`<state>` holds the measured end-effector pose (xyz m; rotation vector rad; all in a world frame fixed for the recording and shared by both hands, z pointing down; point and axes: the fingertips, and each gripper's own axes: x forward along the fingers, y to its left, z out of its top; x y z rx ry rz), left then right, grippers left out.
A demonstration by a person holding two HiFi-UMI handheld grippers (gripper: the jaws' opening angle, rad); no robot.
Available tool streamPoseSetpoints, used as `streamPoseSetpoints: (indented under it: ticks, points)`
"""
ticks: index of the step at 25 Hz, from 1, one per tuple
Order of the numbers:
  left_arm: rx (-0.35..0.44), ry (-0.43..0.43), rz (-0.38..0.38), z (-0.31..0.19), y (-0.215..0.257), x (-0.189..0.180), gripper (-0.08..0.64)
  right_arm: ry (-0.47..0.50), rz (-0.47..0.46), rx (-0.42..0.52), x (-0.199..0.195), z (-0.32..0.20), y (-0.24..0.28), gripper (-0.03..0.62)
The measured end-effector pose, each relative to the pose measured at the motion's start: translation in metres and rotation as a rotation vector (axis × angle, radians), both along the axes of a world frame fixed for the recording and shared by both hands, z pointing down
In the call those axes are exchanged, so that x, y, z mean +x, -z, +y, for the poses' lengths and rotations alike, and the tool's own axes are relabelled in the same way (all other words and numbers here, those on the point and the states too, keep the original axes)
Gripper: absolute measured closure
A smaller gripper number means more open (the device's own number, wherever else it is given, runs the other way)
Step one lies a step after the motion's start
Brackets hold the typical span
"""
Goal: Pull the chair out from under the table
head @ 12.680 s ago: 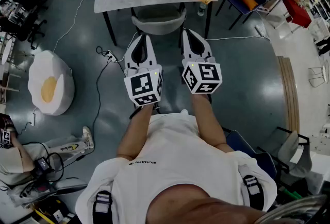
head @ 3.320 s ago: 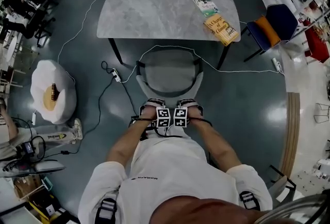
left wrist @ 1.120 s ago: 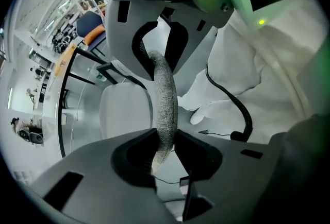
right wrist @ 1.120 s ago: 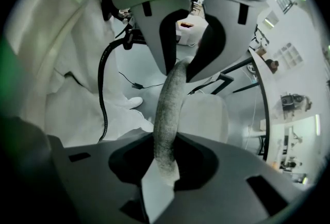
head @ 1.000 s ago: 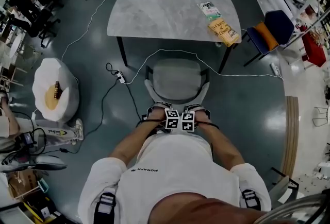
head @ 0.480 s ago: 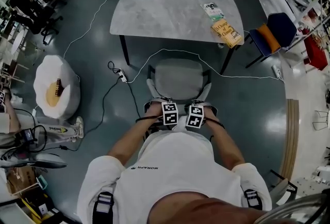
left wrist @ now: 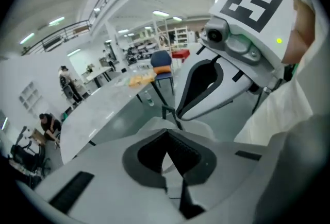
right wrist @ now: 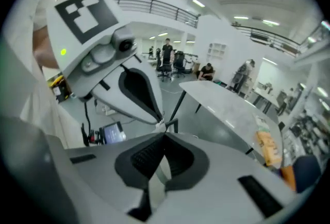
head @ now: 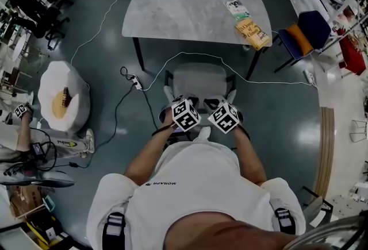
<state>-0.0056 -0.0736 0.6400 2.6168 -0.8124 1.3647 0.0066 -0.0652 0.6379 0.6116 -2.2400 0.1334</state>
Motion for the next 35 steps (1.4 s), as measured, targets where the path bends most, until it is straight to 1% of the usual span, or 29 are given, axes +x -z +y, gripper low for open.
streamPoseSetpoints:
  ticks: [2,4,6,9,10,12,15,18,21,23,26,30,35]
  points:
    - [0.038,0.075,0.058,-0.011,0.017,-0.002,0.557,-0.119,-0.123,-0.018,-0.001,-0.013,0.022,0.58]
    - [0.054,0.13,0.134,-0.019,0.036,-0.001,0.557,-0.205,-0.215,-0.018,-0.001,-0.023,0.043,0.58]
    - [0.068,0.171,0.204,-0.027,0.054,0.002,0.557,-0.253,-0.243,0.03,0.0,-0.032,0.061,0.58]
    - [0.119,0.226,0.255,-0.039,0.078,0.001,0.558,-0.31,-0.251,0.119,0.004,-0.045,0.083,0.58]
    - [0.137,0.244,0.276,-0.042,0.087,0.0,0.558,-0.327,-0.266,0.141,0.005,-0.048,0.091,0.58]
    - [0.161,0.284,0.34,-0.047,0.106,-0.001,0.557,-0.357,-0.316,0.173,0.006,-0.053,0.11,0.58]
    - [0.193,0.343,0.443,-0.051,0.135,-0.005,0.557,-0.38,-0.36,0.259,0.007,-0.058,0.143,0.58]
    - [0.252,0.391,0.516,-0.054,0.164,-0.011,0.557,-0.402,-0.421,0.322,0.005,-0.06,0.173,0.579]
    - [0.305,0.439,0.568,-0.057,0.187,-0.016,0.557,-0.448,-0.51,0.356,0.005,-0.06,0.198,0.58]
    - [0.322,0.464,0.606,-0.056,0.2,-0.016,0.557,-0.476,-0.556,0.369,0.007,-0.059,0.21,0.58]
    - [0.341,0.49,0.67,-0.053,0.216,-0.015,0.557,-0.492,-0.579,0.386,0.01,-0.059,0.219,0.58]
    - [0.395,0.491,0.676,-0.049,0.227,-0.014,0.557,-0.507,-0.602,0.402,0.013,-0.056,0.228,0.58]
    - [0.391,0.47,0.7,-0.044,0.227,-0.006,0.557,-0.51,-0.609,0.43,0.017,-0.052,0.231,0.58]
